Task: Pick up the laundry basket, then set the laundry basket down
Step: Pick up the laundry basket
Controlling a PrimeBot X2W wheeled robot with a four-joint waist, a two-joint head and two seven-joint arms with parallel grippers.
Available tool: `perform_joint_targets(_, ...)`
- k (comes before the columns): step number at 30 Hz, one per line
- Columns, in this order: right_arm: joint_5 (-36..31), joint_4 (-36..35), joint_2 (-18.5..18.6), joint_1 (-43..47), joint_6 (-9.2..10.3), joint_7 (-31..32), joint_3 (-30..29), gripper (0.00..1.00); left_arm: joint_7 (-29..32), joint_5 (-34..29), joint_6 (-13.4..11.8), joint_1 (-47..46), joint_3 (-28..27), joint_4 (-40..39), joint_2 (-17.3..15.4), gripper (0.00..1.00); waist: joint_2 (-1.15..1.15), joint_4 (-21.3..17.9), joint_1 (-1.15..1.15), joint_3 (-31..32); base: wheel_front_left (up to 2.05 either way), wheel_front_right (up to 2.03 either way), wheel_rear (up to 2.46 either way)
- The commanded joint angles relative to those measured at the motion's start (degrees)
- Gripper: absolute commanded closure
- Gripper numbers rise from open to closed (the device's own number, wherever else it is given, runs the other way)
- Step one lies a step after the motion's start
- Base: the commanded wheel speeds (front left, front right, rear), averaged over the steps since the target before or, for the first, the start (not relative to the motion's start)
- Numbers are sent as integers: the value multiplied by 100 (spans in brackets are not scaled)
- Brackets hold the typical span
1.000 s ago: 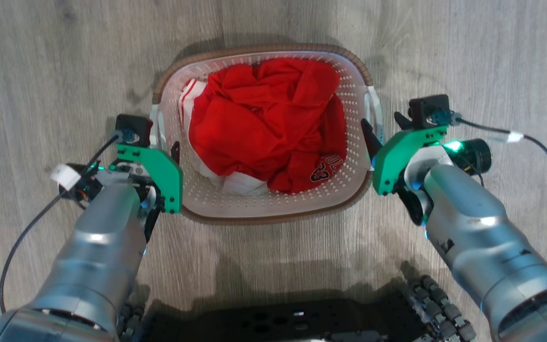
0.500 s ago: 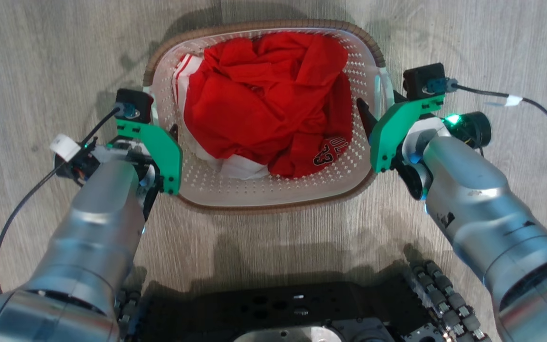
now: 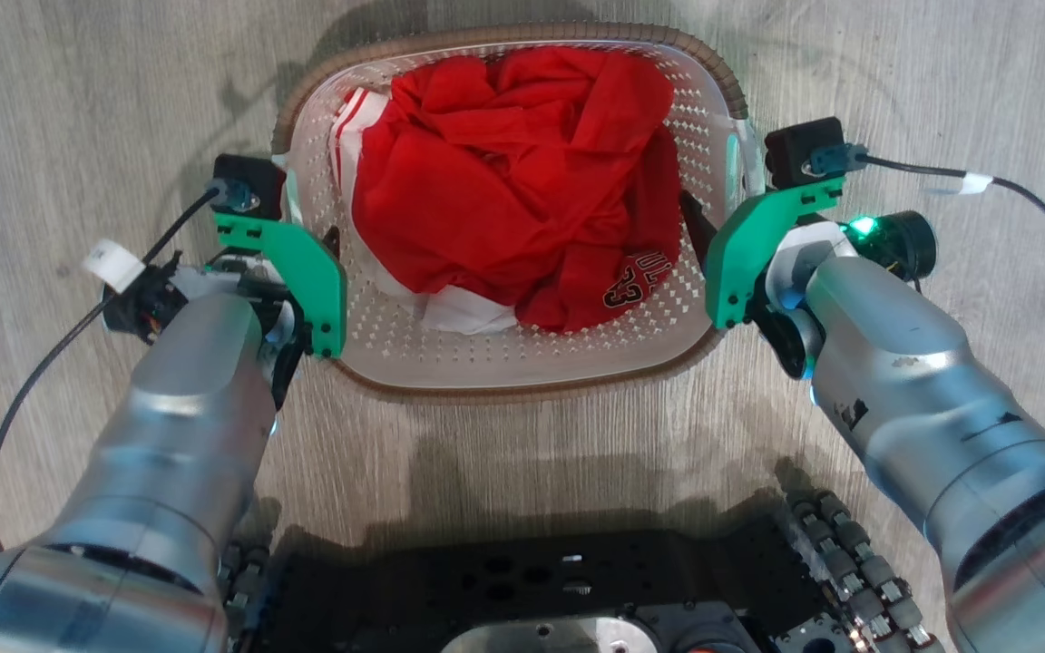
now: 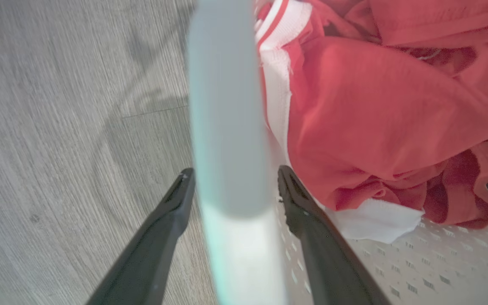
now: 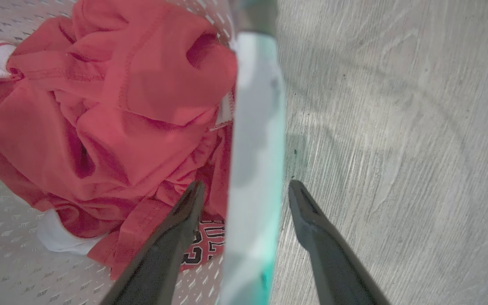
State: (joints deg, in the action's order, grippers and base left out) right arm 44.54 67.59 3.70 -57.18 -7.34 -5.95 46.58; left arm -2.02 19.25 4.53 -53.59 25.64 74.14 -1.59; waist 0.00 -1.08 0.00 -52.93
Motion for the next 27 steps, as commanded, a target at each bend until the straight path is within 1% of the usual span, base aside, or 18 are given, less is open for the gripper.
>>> perform_joint_targets(1,84,-23,-82,224,-14,-58,106,0,-32,36,-10,60,-61,-19,-140,0,0,4,0,-8,0,0,0)
perform_joint_targets(10,332,62,-82,169,-14,-90,335,0,-21,113,-5,47,59,-19,-132,0,0,40,0,-34,0,0,0)
perform_joint_targets(11,356,70,-82,161,-14,-92,359,2,-19,126,-3,45,70,-19,-132,0,0,42,0,-38,0,0,0)
perform_joint_targets(12,380,77,-82,154,-14,-93,381,10,-17,141,1,44,82,-19,-131,0,0,44,0,-42,0,0,0)
perform_joint_targets(13,406,83,-82,148,-14,-91,403,22,-17,158,6,42,97,-19,-131,0,0,45,0,-47,0,0,0)
perform_joint_targets(14,435,89,-82,143,-14,-78,424,52,-17,175,12,40,113,-19,-131,0,0,47,0,-52,0,0,0)
perform_joint_targets(15,462,94,-82,138,-14,-65,447,69,-17,192,18,38,131,-19,-131,0,0,49,0,-57,0,0,0)
perform_joint_targets(16,486,100,-82,131,-14,-57,469,88,-18,212,24,35,149,-19,-130,0,0,51,0,-62,0,0,0)
perform_joint_targets(17,508,108,-82,124,-14,-55,492,100,-14,248,31,36,153,-19,-130,27,0,52,0,-66,0,0,0)
perform_joint_targets(19,539,131,-82,109,-14,-70,536,100,-32,343,36,34,139,-19,-130,95,0,56,0,-71,0,0,0)
perform_joint_targets(20,553,145,-82,100,-14,-85,555,100,-45,372,31,30,150,-19,-130,100,0,58,0,-73,0,0,0)
perform_joint_targets(27,671,230,-82,48,-14,-144,659,100,-30,526,46,24,297,-19,-130,100,0,74,0,-88,0,0,0)
